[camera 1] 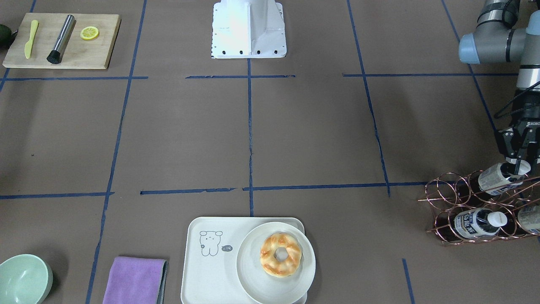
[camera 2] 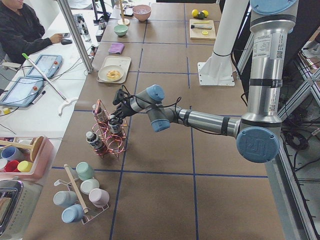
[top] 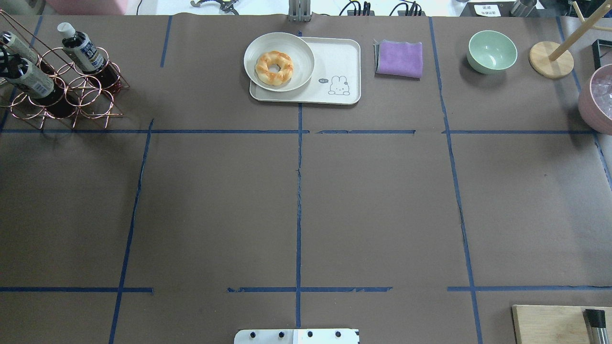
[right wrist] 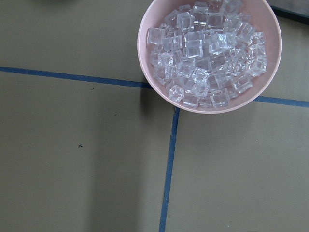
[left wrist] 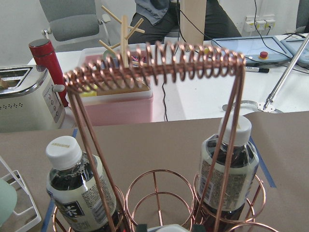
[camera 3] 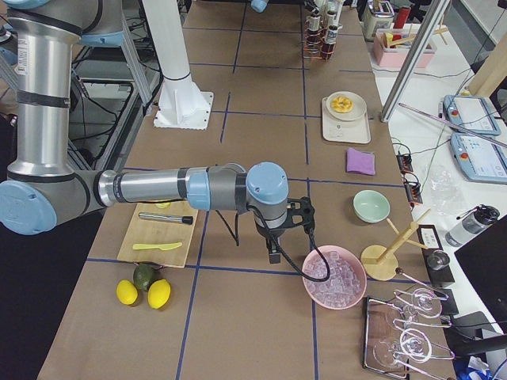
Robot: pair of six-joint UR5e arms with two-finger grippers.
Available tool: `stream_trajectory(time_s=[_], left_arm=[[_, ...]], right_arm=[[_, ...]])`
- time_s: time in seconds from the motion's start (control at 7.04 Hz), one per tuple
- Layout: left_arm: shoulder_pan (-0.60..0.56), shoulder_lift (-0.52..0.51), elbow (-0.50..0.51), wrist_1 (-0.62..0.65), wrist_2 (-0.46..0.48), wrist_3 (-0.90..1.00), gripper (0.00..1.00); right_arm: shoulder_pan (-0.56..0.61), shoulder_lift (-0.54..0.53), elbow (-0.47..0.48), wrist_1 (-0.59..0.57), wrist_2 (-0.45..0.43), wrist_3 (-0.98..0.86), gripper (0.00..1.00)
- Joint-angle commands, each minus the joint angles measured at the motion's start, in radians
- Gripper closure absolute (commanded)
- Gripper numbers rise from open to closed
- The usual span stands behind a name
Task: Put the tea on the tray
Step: 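Close the left gripper on the tea bottle and lift it from the rack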
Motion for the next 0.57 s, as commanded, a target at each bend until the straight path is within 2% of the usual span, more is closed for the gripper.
stream_trajectory(time_s=[0.0,0.14,0.43], left_arm=[[-0.069,-0.001,-0.017,0.018,-0.084,0.000,1.00],[-0.076,0.000,-0.043,0.023,-0.108,-0.001,1.00],[-0.078,0.019,-0.200,0.169,-0.125,-0.001,1.00]], right_arm=[[0.000,-0.006,0.000,0.000,0.001,0.000,0.00],[0.000,-0.007,0.000,0.000,0.001,0.000,0.00],[0.000,-0.009,-0.004,0.000,0.001,-0.002,0.00]])
